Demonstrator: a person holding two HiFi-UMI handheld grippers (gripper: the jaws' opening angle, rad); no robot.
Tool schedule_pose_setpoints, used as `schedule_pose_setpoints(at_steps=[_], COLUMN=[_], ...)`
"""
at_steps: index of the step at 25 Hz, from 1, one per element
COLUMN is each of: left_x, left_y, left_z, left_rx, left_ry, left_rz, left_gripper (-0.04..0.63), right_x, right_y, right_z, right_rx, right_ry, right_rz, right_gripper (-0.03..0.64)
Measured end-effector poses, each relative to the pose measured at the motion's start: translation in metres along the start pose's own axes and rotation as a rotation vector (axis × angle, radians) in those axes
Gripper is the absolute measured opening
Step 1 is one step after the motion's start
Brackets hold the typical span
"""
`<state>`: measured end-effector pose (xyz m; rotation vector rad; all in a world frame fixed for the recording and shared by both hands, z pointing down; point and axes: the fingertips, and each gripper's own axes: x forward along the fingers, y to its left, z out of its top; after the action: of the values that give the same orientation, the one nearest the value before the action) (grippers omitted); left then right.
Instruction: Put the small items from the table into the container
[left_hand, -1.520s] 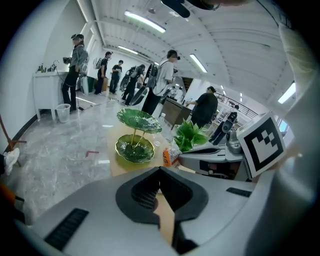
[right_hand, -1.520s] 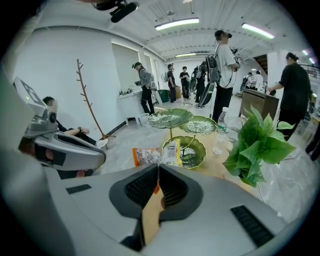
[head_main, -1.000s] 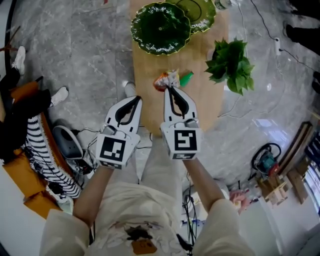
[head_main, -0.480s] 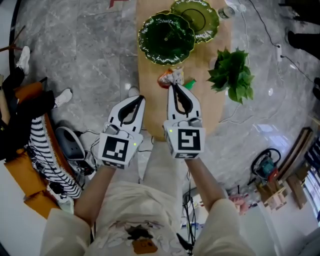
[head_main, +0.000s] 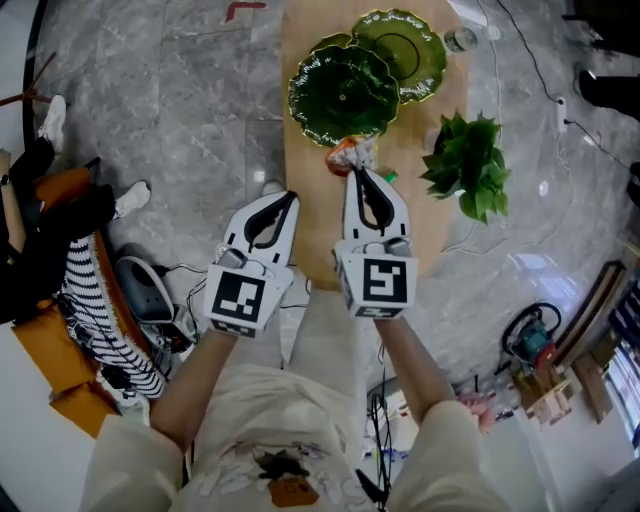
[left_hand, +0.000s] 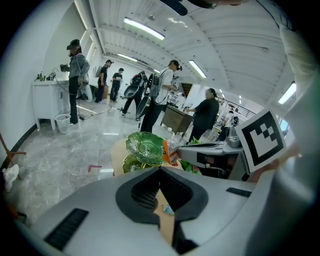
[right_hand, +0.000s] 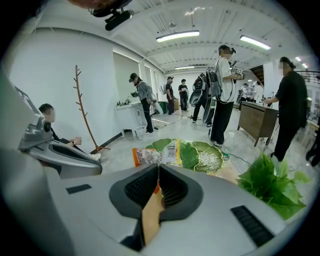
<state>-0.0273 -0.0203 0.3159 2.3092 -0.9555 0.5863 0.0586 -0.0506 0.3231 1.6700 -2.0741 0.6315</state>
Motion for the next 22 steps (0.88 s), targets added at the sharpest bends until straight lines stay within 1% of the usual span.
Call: schedule_pose_setpoints(at_steps=[6,10,13,15,17,22], left_x=[0.001,0.003,-0.003,-0.004,-0.005,-0.01], left_y=[0.009,0.018,0.033,0.037,0.037,0.049], left_z=[0.008,0.016,0.018,0.014,0.013,0.02], left_rx=[-0.009,-0.021,-0.022,-0.034,-0.047,-0.048], left_ry=[-0.01,-0.027,-0.031,-0.025,-0.021,-0.033], left_rz=[0.011,0.012,0.031,0.036,0.031,0.03], left_gripper=[0.009,0.009,0.009,0.009,0.009,0.009], right_x=[0.008,0.017,0.03,0.033,0.034,0.045], right_y=[0.001,-0.007,0.003,0.005,0.004,0.005], right_z=[0.007,0.007,0.008,0.007,0.008,0.01], right_rx=[-0.03,-0.049,-0.052,-0.053,-0.06,-0.066], right_ry=[0.022,0.03,0.014,0.027,0.044,0.046], right_rz=[0.01,-0.016,-0.004,-0.006,-0.014,-0.049], right_gripper=[0.018,0.018,0.018,0.018,0.018,0.02])
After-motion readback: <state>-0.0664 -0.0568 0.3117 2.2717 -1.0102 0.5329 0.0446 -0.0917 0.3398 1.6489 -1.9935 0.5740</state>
